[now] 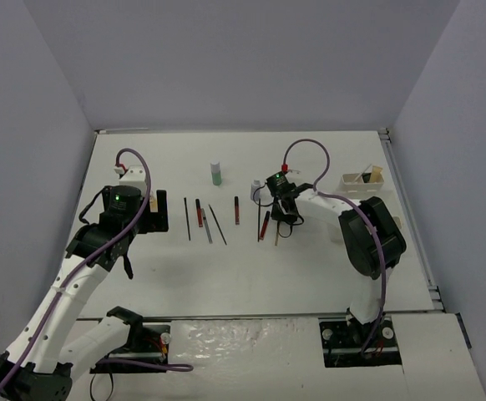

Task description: Organize the makeup

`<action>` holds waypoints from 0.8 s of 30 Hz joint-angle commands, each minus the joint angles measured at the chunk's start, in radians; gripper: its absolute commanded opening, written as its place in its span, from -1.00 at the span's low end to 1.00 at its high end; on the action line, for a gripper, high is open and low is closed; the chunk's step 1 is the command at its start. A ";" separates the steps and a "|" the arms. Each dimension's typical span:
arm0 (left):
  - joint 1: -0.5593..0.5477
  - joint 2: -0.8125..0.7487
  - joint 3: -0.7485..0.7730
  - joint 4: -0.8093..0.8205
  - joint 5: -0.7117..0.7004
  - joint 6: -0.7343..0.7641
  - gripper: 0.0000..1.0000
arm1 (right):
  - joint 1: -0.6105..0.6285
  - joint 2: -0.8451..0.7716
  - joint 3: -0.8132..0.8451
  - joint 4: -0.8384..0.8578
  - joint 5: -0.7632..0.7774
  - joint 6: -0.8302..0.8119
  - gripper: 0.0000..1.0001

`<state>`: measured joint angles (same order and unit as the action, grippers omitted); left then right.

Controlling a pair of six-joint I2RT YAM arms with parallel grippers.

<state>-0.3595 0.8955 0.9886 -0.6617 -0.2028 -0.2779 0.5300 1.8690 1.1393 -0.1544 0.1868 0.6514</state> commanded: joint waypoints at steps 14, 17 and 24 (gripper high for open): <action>0.006 -0.004 0.025 0.027 -0.009 -0.015 0.94 | -0.130 -0.501 -0.001 0.221 0.340 -0.288 -1.00; 0.007 -0.003 0.025 0.025 -0.012 -0.014 0.94 | -0.206 -0.592 -0.048 0.395 0.327 -0.375 -1.00; 0.008 0.003 0.026 0.026 -0.003 -0.013 0.94 | -0.302 -0.626 -0.158 0.708 0.372 -0.524 -1.00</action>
<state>-0.3595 0.8959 0.9886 -0.6617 -0.2029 -0.2783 0.2683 1.2387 1.0321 0.2639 0.4986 0.2521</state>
